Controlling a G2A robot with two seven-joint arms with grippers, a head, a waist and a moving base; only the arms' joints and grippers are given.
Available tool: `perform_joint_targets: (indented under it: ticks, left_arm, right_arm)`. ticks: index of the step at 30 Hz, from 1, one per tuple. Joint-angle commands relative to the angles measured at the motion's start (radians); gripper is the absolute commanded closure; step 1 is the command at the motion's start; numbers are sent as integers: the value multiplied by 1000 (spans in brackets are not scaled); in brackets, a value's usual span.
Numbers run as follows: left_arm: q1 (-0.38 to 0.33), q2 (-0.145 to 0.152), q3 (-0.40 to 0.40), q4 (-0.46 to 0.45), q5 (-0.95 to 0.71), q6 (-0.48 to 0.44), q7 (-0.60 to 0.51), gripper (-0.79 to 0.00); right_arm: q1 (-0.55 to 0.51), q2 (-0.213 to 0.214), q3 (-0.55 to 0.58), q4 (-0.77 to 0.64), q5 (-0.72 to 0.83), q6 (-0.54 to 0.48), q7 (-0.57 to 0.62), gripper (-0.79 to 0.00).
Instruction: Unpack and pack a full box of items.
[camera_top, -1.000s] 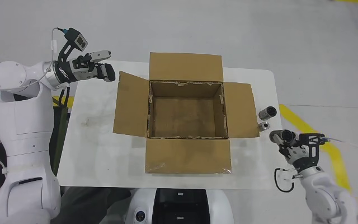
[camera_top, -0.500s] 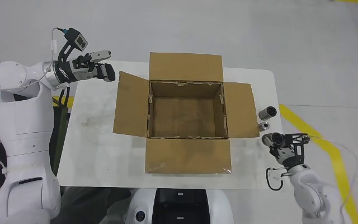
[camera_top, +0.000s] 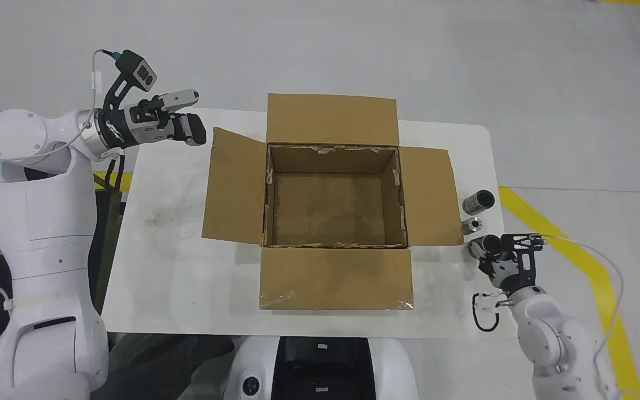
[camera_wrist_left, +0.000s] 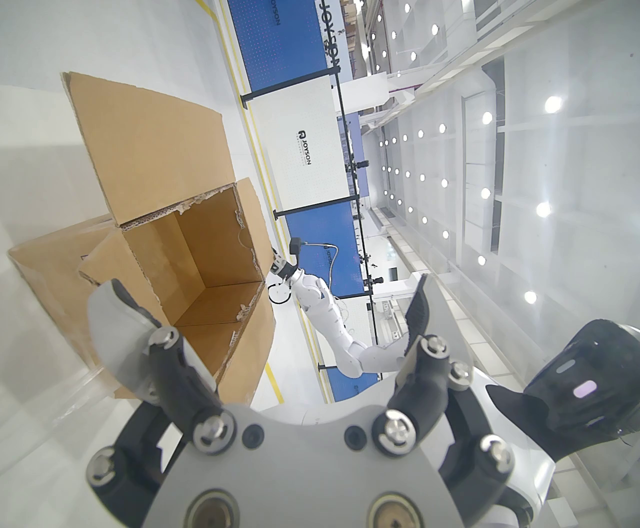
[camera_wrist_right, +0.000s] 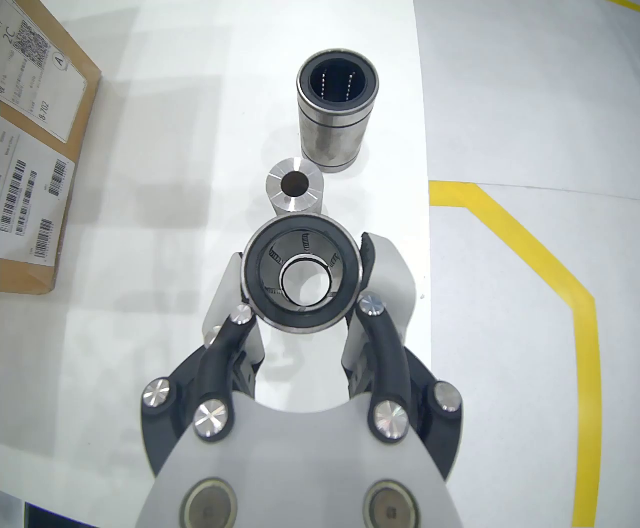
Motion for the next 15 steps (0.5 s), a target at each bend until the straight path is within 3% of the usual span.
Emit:
perform_joint_targets:
  ticks: [1,7,9,15]
  left_arm:
    - [0,0,0,0,0,0,0,-785]
    - [0,0,0,0,0,0,0,-785]
    - [0,0,0,0,0,0,0,-785]
    - [0,0,0,0,0,0,0,-785]
  right_arm:
    - [12,0,-7,12,-3,2,4,0]
    - [42,-1,-24,42,-6,18,12,0]
    - [51,-2,-31,51,-6,22,13,-209]
    - [64,-3,-45,65,-12,34,11,-246]
